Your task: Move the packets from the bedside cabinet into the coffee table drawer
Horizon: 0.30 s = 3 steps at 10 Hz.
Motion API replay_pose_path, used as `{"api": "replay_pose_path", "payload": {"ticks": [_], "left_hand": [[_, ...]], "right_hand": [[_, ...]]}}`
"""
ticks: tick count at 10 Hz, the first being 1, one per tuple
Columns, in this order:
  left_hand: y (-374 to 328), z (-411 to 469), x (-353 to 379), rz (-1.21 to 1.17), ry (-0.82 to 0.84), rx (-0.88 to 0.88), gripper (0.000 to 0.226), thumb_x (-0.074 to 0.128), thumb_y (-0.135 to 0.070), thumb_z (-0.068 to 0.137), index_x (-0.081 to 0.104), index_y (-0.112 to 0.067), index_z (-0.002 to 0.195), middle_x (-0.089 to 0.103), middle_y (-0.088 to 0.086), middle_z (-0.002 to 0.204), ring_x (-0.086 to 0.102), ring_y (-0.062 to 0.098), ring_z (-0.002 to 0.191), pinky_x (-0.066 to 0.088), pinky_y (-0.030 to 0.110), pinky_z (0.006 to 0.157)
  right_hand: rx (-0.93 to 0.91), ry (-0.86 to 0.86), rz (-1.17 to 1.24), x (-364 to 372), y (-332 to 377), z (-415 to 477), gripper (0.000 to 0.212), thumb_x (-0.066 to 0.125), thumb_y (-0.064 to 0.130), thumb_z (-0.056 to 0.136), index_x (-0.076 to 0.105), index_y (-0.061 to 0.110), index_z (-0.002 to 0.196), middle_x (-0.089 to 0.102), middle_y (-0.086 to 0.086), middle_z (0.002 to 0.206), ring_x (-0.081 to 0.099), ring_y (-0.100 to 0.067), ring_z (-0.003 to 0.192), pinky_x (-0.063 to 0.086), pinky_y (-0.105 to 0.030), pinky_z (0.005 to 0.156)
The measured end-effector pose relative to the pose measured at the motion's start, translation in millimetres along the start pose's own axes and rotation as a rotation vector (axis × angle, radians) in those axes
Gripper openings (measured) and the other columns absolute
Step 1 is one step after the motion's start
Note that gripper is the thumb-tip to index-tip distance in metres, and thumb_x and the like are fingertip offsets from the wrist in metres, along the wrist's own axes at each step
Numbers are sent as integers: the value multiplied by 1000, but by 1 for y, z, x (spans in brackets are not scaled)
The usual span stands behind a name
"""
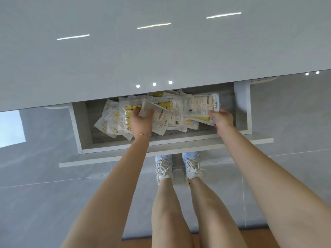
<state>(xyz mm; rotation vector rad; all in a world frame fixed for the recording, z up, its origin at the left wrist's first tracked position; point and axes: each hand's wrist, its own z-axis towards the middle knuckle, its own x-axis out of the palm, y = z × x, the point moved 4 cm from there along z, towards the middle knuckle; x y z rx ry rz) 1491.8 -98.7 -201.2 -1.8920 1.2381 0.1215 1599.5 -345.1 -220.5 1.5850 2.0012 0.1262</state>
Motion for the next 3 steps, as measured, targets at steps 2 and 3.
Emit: {"api": "replay_pose_path", "payload": {"ticks": [2, 3], "left_hand": [[-2, 3, -12, 333, -54, 84, 46, 69, -42, 79, 59, -19, 117, 46, 8, 122, 39, 27, 117, 38, 35, 93], [-10, -9, -26, 430, -48, 144, 54, 67, -43, 80, 52, -24, 128, 42, 8, 132, 38, 28, 122, 38, 44, 101]], "right_hand": [[-140, -16, -392, -1, 8, -6, 31, 65, 8, 87, 62, 7, 118, 64, -10, 124, 61, -24, 112, 47, -26, 78], [-314, -32, -531, -5, 18, -28, 47, 69, 18, 83, 51, 13, 127, 58, -8, 128, 56, -27, 116, 48, -32, 87]]}}
